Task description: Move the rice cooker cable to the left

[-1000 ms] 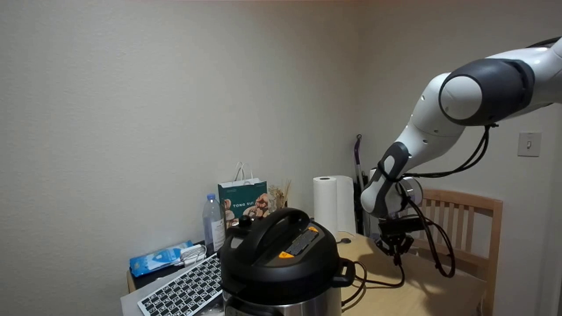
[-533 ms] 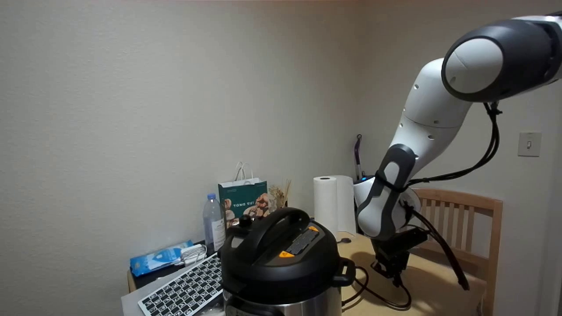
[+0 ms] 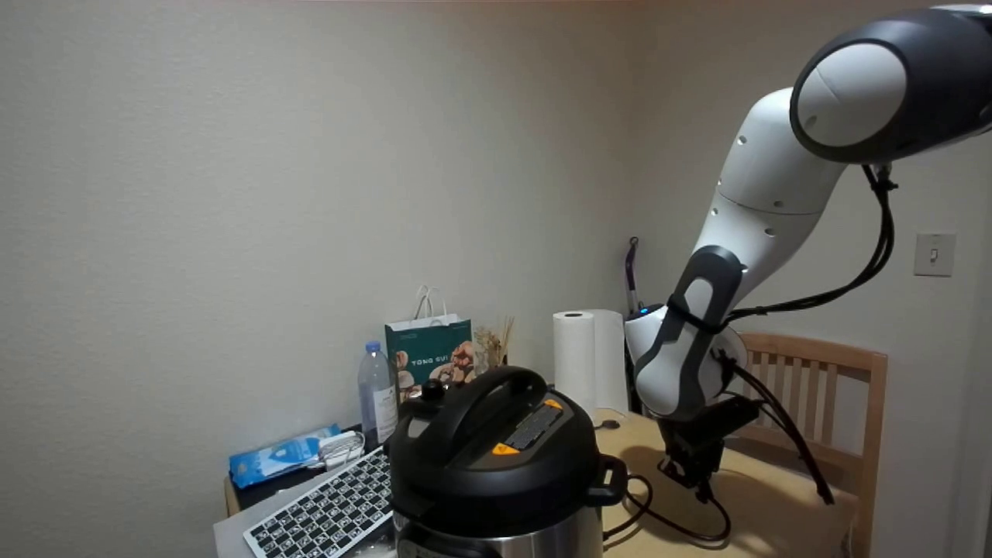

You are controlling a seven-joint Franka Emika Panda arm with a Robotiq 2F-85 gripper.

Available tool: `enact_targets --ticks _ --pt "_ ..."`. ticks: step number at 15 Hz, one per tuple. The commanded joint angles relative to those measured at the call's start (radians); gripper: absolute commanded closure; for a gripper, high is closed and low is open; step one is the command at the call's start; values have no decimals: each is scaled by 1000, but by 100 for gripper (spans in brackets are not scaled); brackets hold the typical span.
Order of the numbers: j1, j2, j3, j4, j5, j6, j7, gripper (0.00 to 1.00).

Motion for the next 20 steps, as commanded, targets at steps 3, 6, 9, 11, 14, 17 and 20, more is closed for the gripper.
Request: enact_targets --ticks 3,6,9,11,14,17,20 --pt "40 18 71 98 -17 -53 -35 96" --pt "127 43 121 197 -62 -103 -27 96" --pt "134 27 128 200 -78 -112 -15 84" --pt "155 28 139 232 -96 -140 -18 84" --pt "149 30 141 236 -96 -141 -36 96" --pt "137 17 144 225 -93 -139 -52 57" --pt "127 -6 144 218 -86 -143 -57 41"
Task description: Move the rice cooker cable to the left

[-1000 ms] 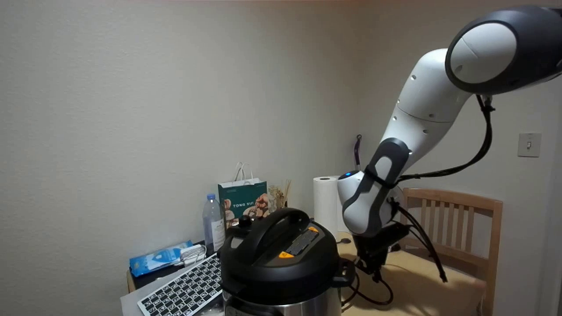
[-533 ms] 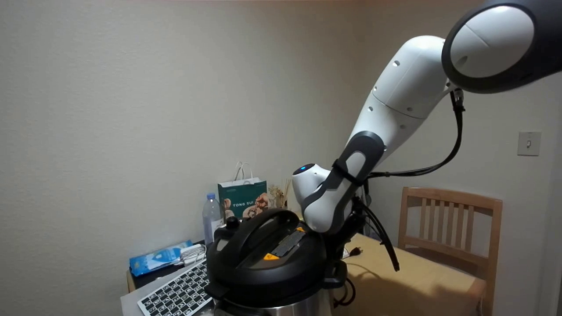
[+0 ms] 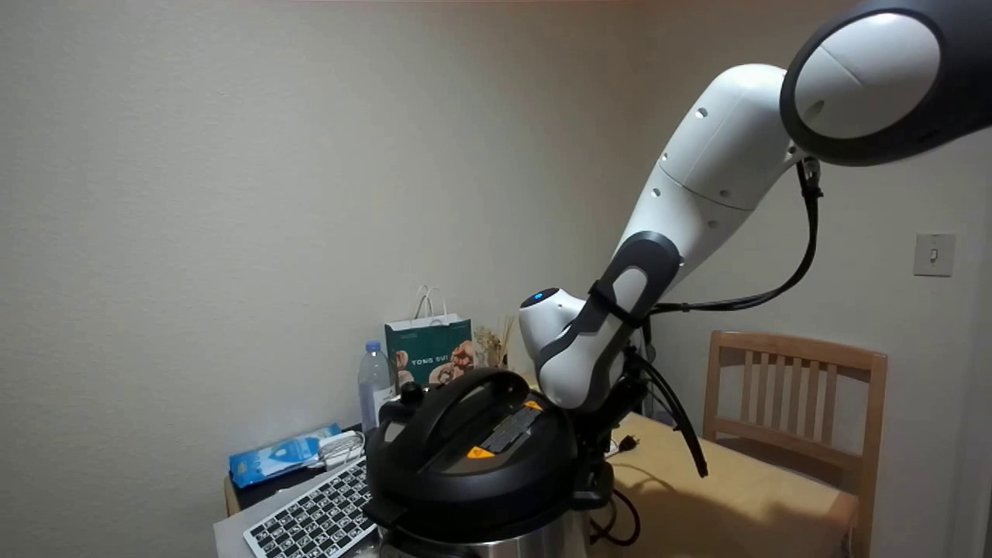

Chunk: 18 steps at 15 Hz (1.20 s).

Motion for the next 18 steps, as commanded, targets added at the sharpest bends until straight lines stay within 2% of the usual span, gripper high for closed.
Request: enact_targets --ticks 1,6,10,13,15,16,18 --pt "-29 -44 13 -22 6 3 -21 35" --pt "-77 -131 26 -35 30 3 -63 5" --pt "-150 -189 22 -18 66 -13 -110 0" --pt "-198 -248 -29 -38 55 -20 -68 0" --pt "-203 -249 -62 -54 30 16 -12 0" --pt "-201 -210 -44 1 32 -3 -50 0" --pt "-215 -213 -52 2 32 -3 -52 0"
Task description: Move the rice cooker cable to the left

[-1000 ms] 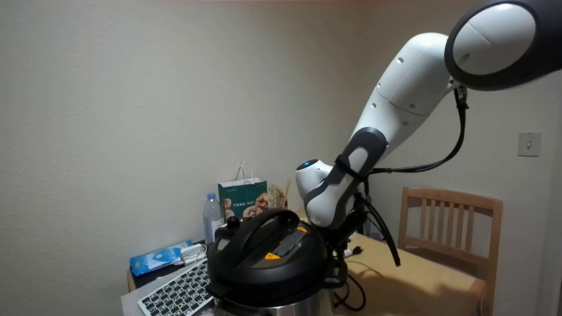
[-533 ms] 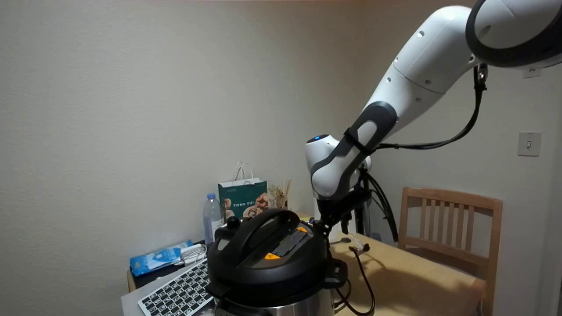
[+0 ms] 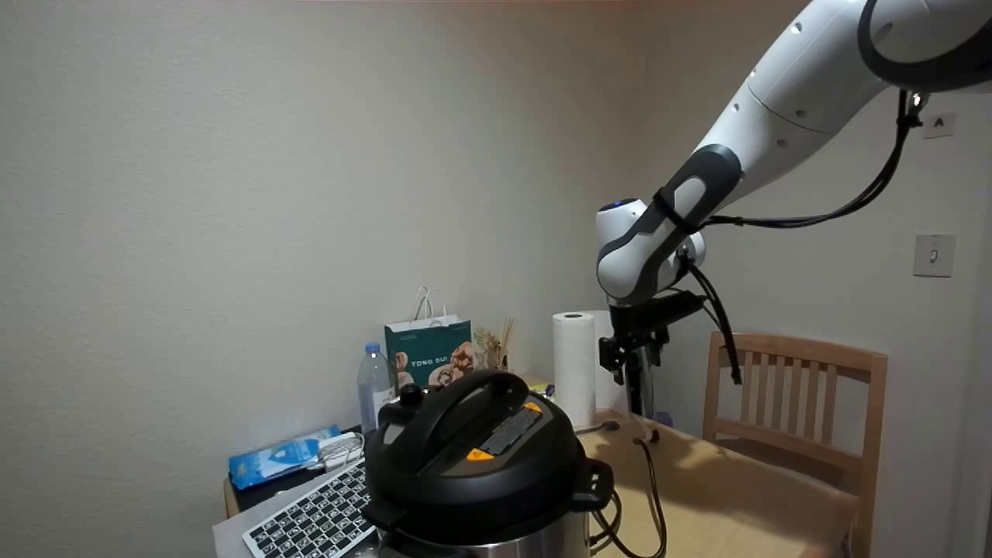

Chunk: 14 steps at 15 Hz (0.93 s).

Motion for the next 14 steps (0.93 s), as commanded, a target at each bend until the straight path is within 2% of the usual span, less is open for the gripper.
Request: enact_targets --ticks 1,4,11,12,14 --pt "-3 2 9 2 -2 -3 1 0" --pt "-13 51 15 45 37 15 32 0" --pt "-105 247 -46 258 143 0 133 0" --pt "-85 206 -42 205 120 6 106 0" --pt "-107 242 -49 244 128 6 107 0"
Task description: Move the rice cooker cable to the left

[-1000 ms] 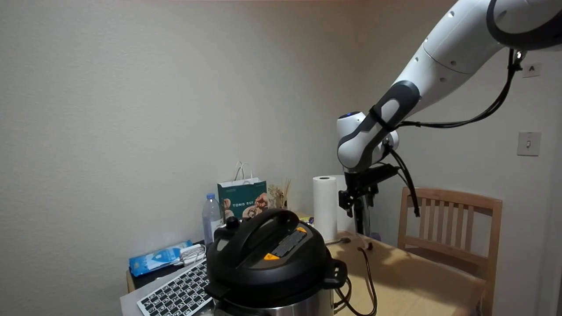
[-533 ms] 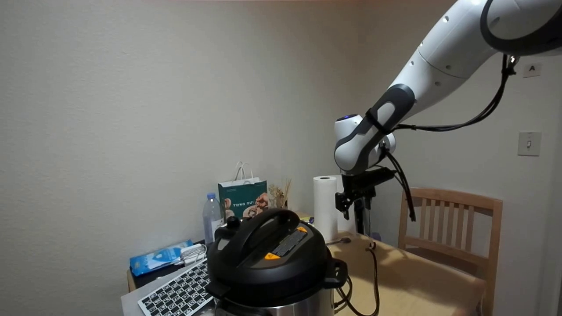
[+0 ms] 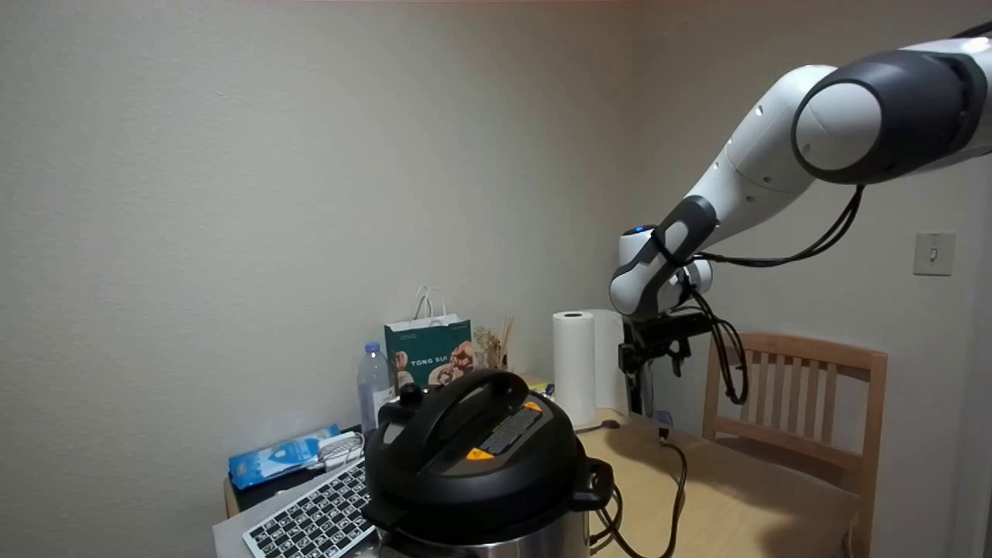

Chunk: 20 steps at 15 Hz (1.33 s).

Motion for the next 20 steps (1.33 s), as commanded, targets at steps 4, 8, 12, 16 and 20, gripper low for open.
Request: enact_targets --ticks 4,8,12,16,20 --pt "-2 4 19 -14 14 -13 -41 0" --pt "15 53 -1 -18 -10 -101 -9 0" --pt "3 102 -42 -4 -24 -137 5 0" --pt "4 110 -29 4 -6 -123 -5 0" --pt "13 181 -6 60 -20 -134 -43 0"
